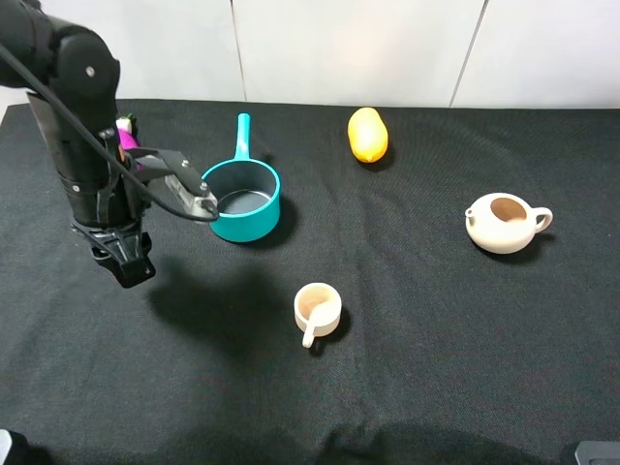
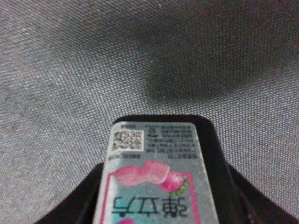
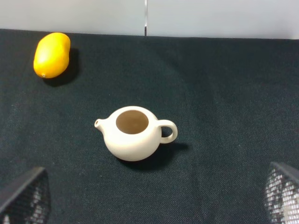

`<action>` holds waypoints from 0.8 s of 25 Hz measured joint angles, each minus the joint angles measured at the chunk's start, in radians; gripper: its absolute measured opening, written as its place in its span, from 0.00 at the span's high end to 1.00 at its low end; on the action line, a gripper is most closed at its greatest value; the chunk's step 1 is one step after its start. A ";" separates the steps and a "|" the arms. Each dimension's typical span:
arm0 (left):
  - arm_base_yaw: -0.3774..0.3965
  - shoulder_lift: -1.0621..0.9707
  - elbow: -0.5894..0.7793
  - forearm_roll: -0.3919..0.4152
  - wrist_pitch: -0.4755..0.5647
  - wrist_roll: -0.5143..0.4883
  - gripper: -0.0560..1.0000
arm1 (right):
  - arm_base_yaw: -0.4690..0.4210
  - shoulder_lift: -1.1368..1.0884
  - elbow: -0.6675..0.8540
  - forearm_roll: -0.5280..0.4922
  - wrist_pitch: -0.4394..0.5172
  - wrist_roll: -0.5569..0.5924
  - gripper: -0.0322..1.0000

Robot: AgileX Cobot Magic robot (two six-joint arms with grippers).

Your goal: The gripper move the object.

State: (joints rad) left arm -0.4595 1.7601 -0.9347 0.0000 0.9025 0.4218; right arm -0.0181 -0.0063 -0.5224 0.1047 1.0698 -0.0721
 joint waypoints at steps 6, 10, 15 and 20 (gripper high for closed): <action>-0.017 -0.041 -0.015 0.006 0.032 -0.074 0.45 | 0.000 0.000 0.000 0.000 0.000 0.000 0.30; -0.058 -0.046 -0.036 0.010 0.053 -0.120 0.45 | 0.000 0.000 0.000 0.000 0.000 0.000 0.30; -0.118 -0.046 -0.096 0.029 0.085 -0.180 0.45 | 0.000 0.000 0.000 0.000 0.000 0.000 0.30; -0.171 -0.046 -0.167 0.036 0.111 -0.228 0.45 | 0.000 0.000 0.000 0.000 0.000 0.000 0.30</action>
State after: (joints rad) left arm -0.6302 1.7145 -1.1017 0.0365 1.0133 0.1937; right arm -0.0181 -0.0063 -0.5224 0.1047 1.0698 -0.0721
